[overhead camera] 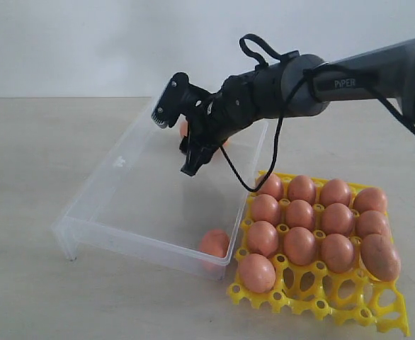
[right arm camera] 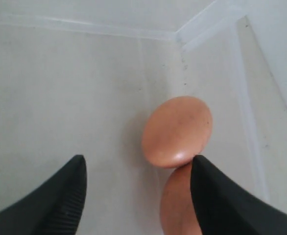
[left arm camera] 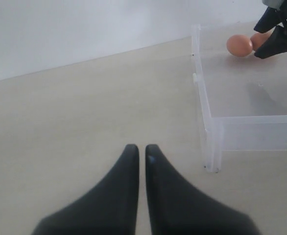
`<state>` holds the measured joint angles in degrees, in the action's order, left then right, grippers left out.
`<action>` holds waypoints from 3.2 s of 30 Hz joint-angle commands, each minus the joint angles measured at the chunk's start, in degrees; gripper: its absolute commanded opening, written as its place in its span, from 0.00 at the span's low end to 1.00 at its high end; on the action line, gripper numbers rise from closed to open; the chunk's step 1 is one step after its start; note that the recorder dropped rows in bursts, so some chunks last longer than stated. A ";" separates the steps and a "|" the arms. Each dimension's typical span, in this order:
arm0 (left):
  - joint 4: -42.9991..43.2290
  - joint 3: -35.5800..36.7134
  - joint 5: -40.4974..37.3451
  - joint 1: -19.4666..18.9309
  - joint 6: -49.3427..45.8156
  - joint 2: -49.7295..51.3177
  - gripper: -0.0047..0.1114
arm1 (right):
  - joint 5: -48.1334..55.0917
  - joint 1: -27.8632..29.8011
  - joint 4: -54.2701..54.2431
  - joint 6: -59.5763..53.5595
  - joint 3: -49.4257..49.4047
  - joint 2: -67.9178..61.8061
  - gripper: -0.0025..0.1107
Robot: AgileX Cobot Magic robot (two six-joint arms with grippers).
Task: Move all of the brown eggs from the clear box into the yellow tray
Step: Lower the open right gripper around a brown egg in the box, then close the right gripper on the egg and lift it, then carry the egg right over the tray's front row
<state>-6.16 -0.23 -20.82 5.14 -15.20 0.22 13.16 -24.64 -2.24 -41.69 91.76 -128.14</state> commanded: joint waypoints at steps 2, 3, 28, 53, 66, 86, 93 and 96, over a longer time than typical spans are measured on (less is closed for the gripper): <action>-0.01 0.23 0.22 -0.21 0.61 -0.22 0.08 | -5.55 0.34 1.93 -0.44 0.23 -1.18 0.51; -0.01 0.23 0.22 -0.21 0.61 -0.22 0.08 | -5.68 0.46 2.59 -0.44 0.23 -1.69 0.51; -0.01 0.23 0.22 -0.21 0.61 -0.22 0.08 | -0.68 5.68 2.59 4.57 0.23 -5.19 0.47; -0.01 0.23 0.22 -0.21 0.61 -0.22 0.08 | 17.69 3.97 -14.92 6.88 0.23 4.74 0.02; -0.01 0.23 0.22 -0.21 0.61 -0.22 0.08 | 25.93 5.94 -84.61 -45.07 -20.75 17.32 0.02; -0.01 0.23 0.22 -0.21 0.61 -0.22 0.08 | 3.82 12.06 -91.01 -54.65 -69.19 63.85 0.02; -0.01 0.23 0.22 -0.21 0.61 -0.22 0.08 | 5.29 12.06 -94.26 -53.25 -79.26 64.17 0.02; -0.01 0.23 0.22 -0.21 0.61 -0.22 0.08 | 4.43 12.06 -95.10 -53.57 -79.43 64.17 0.02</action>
<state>-6.16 -0.23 -20.82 5.14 -15.20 0.22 18.05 -12.68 -96.17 -94.86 12.52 -64.29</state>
